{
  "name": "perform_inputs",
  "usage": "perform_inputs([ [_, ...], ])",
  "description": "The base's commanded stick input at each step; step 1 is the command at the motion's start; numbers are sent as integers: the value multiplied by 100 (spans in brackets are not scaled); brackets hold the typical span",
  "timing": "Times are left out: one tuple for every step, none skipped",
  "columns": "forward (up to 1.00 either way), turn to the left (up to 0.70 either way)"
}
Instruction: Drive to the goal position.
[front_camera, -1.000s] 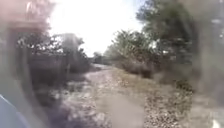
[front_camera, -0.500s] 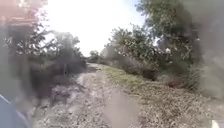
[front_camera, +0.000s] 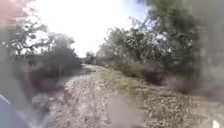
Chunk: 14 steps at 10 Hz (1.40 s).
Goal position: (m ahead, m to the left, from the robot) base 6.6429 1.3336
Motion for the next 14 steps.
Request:
perform_inputs([
  [100,27],
  [100,27],
  [100,27],
  [100,27],
  [100,27],
  [100,27],
  [100,27],
  [100,27],
  [100,27],
  [100,27],
  [100,27],
  [100,27],
  [100,27],
  [100,27],
])
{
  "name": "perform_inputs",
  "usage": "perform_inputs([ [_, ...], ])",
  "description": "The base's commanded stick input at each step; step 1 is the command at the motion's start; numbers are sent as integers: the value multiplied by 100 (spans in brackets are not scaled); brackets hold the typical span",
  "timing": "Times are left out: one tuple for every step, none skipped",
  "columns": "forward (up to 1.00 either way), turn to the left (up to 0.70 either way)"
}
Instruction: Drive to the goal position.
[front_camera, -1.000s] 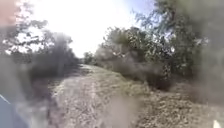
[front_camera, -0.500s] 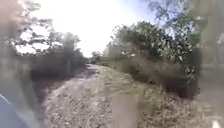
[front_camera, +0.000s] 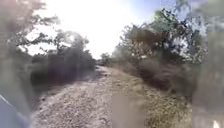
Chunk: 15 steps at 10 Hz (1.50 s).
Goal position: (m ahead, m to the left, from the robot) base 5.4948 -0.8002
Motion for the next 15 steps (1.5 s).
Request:
perform_inputs([
  [100,27],
  [100,27],
  [100,20],
  [100,0],
  [100,0],
  [100,0],
  [100,0],
  [100,0],
  [100,0],
  [100,0],
  [100,0],
  [100,0],
  [100,0],
  [100,0],
  [100,0],
])
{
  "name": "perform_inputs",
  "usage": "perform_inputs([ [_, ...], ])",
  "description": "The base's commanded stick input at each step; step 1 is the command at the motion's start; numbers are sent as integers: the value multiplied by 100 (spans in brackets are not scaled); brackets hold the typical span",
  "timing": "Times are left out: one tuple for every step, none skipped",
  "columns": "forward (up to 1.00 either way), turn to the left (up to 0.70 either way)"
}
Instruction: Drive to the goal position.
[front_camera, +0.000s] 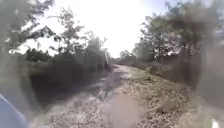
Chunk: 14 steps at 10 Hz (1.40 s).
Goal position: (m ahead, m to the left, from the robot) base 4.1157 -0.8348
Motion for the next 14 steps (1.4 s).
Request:
perform_inputs([
  [100,0],
  [100,0],
  [100,-4],
  [100,-17],
  [100,-15],
  [100,0],
  [48,0],
  [0,0],
  [0,0],
  [0,0],
  [0,0],
  [0,0],
  [0,0],
  [0,0],
])
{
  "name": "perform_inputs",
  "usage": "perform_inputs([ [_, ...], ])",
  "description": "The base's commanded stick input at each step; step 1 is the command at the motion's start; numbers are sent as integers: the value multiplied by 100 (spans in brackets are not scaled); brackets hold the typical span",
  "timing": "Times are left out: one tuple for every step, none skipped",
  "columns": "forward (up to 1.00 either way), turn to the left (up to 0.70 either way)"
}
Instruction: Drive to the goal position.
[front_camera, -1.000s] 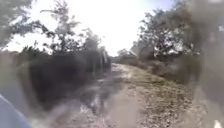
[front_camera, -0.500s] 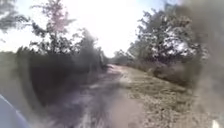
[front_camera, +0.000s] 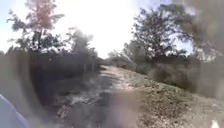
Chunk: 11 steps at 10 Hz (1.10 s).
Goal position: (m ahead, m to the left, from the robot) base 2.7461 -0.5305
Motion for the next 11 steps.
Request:
perform_inputs([
  [0,0],
  [0,0],
  [-14,0],
  [-100,0],
  [-100,0],
  [-100,-17],
  [-100,-27],
  [-100,-27],
  [-100,-27],
  [-100,-27],
  [0,-45],
])
